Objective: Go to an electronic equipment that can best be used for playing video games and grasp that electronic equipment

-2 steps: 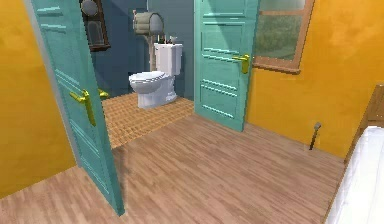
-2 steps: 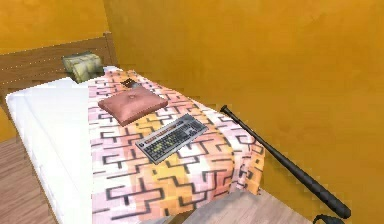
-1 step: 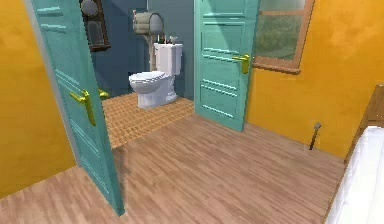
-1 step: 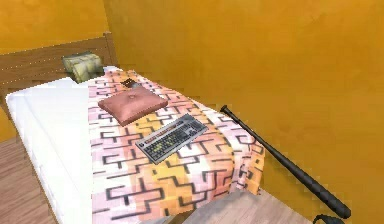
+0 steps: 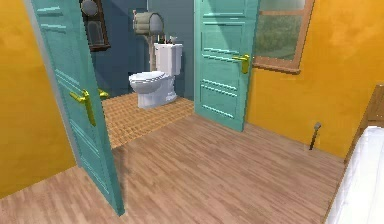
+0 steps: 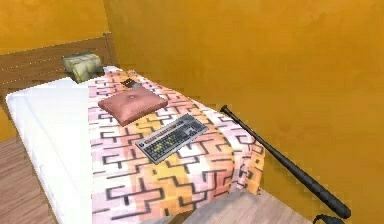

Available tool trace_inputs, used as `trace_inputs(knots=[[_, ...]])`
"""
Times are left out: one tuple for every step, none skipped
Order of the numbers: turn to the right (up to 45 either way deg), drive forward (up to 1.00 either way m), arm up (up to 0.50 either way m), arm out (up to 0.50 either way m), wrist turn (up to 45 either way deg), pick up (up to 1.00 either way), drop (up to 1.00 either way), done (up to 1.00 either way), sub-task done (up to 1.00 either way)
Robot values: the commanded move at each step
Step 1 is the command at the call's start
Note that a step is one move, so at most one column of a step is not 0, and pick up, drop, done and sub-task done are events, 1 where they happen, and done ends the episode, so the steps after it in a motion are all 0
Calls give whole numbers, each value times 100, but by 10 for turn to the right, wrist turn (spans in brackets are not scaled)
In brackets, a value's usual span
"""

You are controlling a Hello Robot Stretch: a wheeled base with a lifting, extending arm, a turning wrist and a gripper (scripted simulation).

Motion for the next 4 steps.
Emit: trace_inputs(knots=[[0,0,0,50,0,0,0,0,0],[0,0,0,0,450,0,0,0,0],[0,0,0,0,450,0,0,0,0],[0,0,0,0,330,0,0,0,0]])
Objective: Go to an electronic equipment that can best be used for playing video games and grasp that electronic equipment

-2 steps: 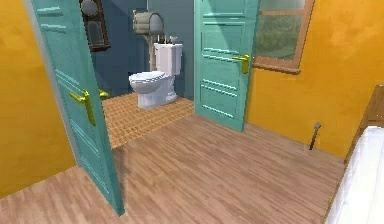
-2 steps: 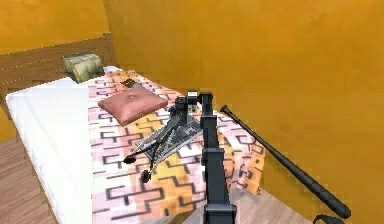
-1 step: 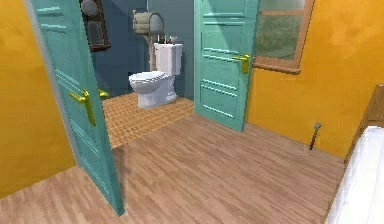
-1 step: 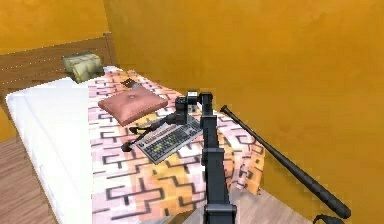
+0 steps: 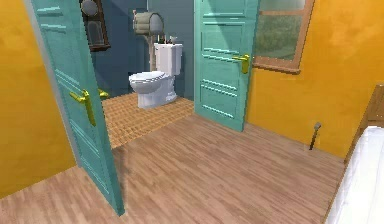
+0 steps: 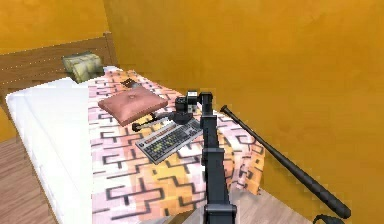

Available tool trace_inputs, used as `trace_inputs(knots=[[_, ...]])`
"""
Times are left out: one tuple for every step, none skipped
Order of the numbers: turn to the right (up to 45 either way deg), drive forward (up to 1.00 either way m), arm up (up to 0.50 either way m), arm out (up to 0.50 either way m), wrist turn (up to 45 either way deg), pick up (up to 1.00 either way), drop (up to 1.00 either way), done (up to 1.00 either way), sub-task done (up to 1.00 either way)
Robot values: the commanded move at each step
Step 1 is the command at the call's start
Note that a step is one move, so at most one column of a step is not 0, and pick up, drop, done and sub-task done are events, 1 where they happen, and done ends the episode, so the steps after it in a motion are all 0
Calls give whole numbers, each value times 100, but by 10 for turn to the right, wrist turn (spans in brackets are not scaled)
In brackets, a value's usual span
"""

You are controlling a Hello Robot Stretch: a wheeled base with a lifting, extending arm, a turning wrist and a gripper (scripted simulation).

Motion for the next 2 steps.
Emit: trace_inputs(knots=[[0,0,-30,0,0,0,0,0,0],[0,0,10,0,0,0,0,0,0]])
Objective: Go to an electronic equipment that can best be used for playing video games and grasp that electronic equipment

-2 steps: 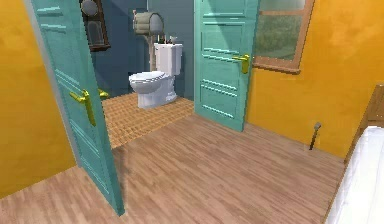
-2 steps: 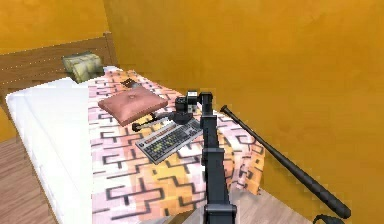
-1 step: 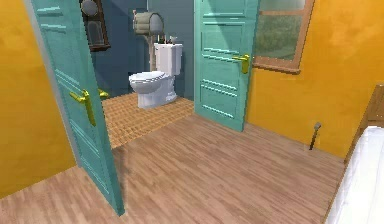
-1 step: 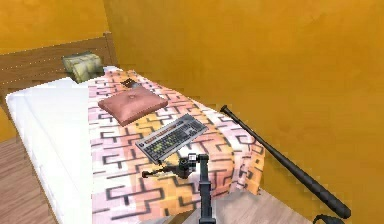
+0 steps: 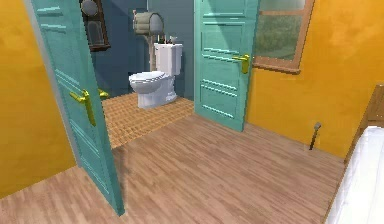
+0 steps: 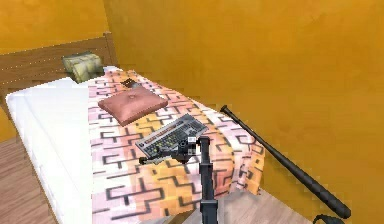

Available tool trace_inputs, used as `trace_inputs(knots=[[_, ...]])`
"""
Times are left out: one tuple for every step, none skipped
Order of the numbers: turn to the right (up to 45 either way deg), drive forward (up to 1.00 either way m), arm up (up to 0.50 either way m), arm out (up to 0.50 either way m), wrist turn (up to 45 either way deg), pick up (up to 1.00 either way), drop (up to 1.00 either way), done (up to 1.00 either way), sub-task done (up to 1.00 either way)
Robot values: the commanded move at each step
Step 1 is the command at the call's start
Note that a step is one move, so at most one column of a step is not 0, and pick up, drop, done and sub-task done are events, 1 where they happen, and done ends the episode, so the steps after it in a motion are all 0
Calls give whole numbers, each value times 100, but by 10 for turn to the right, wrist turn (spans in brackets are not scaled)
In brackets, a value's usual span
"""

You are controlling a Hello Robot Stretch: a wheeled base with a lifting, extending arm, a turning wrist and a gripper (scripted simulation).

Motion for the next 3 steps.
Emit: trace_inputs(knots=[[0,0,-10,0,0,0,0,0,0],[0,0,10,0,0,0,0,0,0],[0,0,40,0,0,0,0,0,0]])
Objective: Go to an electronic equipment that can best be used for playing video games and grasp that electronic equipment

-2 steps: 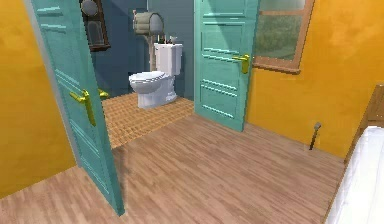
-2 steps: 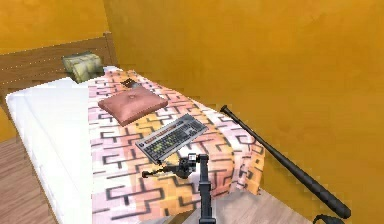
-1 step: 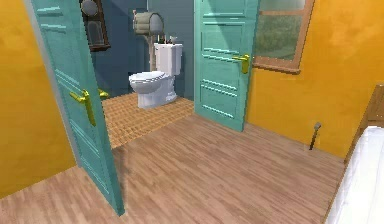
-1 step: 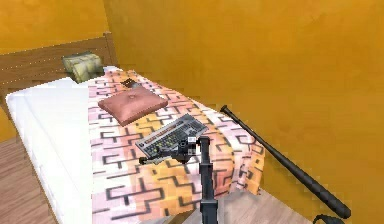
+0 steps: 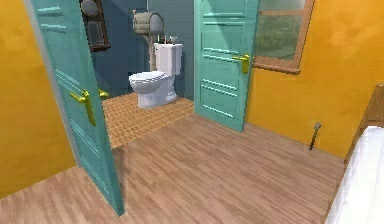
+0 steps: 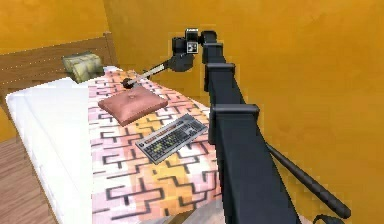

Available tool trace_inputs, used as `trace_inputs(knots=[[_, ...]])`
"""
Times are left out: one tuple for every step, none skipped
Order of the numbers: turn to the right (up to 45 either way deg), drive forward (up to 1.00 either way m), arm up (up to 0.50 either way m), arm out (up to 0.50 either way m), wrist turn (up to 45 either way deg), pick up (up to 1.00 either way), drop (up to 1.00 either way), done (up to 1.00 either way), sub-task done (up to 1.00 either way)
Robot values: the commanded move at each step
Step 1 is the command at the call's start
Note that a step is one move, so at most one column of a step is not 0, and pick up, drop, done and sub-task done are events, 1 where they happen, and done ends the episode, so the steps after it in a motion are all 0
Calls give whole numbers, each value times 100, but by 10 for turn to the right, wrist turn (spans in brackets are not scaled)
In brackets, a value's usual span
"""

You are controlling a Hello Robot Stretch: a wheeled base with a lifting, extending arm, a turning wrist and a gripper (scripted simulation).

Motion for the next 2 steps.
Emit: trace_inputs(knots=[[0,0,0,0,-450,0,0,0,0],[0,0,0,0,-270,0,0,0,0]])
